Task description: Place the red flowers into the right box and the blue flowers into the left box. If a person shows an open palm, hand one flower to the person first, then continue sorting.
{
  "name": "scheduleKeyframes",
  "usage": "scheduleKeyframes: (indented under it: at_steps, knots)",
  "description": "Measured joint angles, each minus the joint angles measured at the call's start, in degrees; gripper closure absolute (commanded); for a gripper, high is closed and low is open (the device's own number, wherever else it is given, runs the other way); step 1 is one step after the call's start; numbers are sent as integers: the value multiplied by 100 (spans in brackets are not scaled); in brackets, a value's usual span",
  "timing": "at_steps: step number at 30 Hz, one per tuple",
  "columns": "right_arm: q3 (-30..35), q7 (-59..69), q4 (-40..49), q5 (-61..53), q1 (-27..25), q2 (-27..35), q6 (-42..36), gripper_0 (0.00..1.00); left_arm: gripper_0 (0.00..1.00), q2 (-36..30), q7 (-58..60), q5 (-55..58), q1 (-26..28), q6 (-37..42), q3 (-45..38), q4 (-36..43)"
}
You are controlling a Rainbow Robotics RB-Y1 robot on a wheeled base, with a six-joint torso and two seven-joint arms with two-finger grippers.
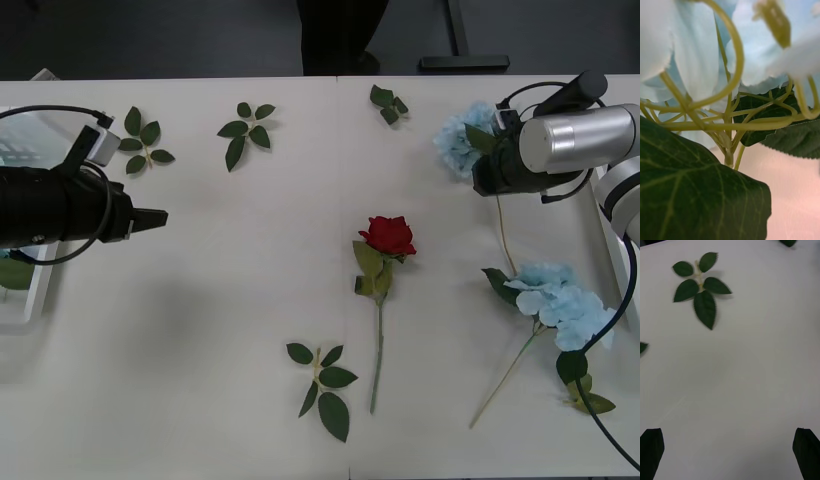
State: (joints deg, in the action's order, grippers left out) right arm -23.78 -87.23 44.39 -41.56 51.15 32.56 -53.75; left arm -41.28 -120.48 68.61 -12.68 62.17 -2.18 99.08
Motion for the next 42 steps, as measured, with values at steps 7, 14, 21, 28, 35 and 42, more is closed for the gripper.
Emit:
scheduleKeyframes:
  at_steps: [7, 14, 21, 28, 35, 42]
  knots:
    - [456, 0, -7, -189, 267, 35, -873, 100, 0, 35, -527, 942, 509, -680, 411, 236]
    - [593, -984, -2, -1473, 564, 523, -1734, 100, 0, 261, -1485, 1611, 888, -781, 425, 352]
    - [679, -1922, 6, -2946, 567, 1187, -2108, 100, 0, 285, -1756, 1619, 893, -782, 426, 354]
    - [759, -2149, 6, -3079, 567, 1399, -2204, 100, 0, 286, -1756, 1620, 893, -783, 426, 356]
    - [1612, -3075, 16, -4232, 568, 1399, -2172, 100, 0, 286, -1756, 1620, 893, -783, 426, 357]
    - [1821, -4599, 633, -5554, 568, 1399, -1319, 100, 0, 287, -1756, 1623, 894, -784, 426, 360]
